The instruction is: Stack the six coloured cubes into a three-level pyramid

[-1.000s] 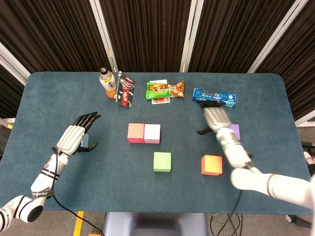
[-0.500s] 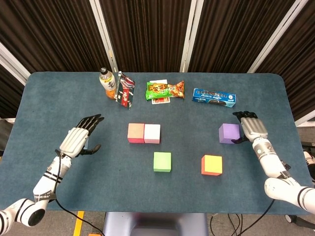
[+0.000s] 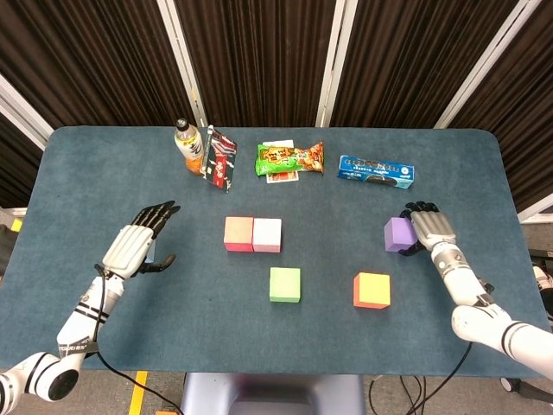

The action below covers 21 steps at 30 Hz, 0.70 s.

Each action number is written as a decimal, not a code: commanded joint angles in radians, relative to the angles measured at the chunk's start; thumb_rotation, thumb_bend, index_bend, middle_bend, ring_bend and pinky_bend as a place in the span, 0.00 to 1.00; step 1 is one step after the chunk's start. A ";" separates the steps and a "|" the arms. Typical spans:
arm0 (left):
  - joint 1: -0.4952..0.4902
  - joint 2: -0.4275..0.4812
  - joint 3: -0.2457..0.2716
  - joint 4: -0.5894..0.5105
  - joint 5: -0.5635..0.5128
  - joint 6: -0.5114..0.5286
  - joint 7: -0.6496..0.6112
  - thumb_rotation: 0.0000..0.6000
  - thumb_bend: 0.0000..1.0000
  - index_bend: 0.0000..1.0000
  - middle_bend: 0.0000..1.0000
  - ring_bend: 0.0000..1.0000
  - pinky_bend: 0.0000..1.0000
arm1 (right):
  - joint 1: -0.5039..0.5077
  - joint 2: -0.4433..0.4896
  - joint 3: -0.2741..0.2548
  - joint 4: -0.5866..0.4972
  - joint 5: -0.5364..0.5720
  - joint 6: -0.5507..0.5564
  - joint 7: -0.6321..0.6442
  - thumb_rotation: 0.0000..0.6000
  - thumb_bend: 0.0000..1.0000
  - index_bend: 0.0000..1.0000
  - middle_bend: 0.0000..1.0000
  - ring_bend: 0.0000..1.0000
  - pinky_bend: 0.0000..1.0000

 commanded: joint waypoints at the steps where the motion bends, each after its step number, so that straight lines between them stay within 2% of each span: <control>1: 0.004 0.002 -0.001 -0.001 0.000 0.004 -0.005 1.00 0.34 0.00 0.00 0.00 0.07 | 0.007 -0.009 0.015 0.009 0.015 -0.008 -0.012 1.00 0.26 0.52 0.19 0.06 0.13; 4: 0.010 0.006 -0.002 -0.003 0.001 0.013 -0.011 1.00 0.34 0.00 0.00 0.00 0.07 | 0.009 0.022 0.039 -0.052 -0.002 0.012 -0.008 1.00 0.27 0.56 0.20 0.06 0.13; 7: 0.017 0.015 -0.004 -0.006 0.001 0.023 -0.014 1.00 0.34 0.00 0.00 0.00 0.07 | 0.017 0.078 0.069 -0.157 -0.032 0.031 -0.003 1.00 0.27 0.56 0.20 0.06 0.13; 11: 0.025 0.024 -0.005 -0.012 0.003 0.034 -0.012 1.00 0.34 0.00 0.00 0.00 0.07 | 0.055 0.105 0.104 -0.237 -0.025 0.024 -0.021 1.00 0.27 0.56 0.20 0.06 0.13; 15: 0.034 0.027 -0.004 -0.014 0.009 0.051 0.005 1.00 0.34 0.00 0.00 0.00 0.07 | 0.120 0.074 0.126 -0.255 0.027 -0.004 -0.065 1.00 0.27 0.56 0.20 0.06 0.13; 21: 0.046 0.030 0.000 -0.010 0.015 0.066 0.006 1.00 0.34 0.00 0.00 0.00 0.07 | 0.240 -0.021 0.127 -0.231 0.170 -0.006 -0.176 1.00 0.27 0.56 0.20 0.06 0.13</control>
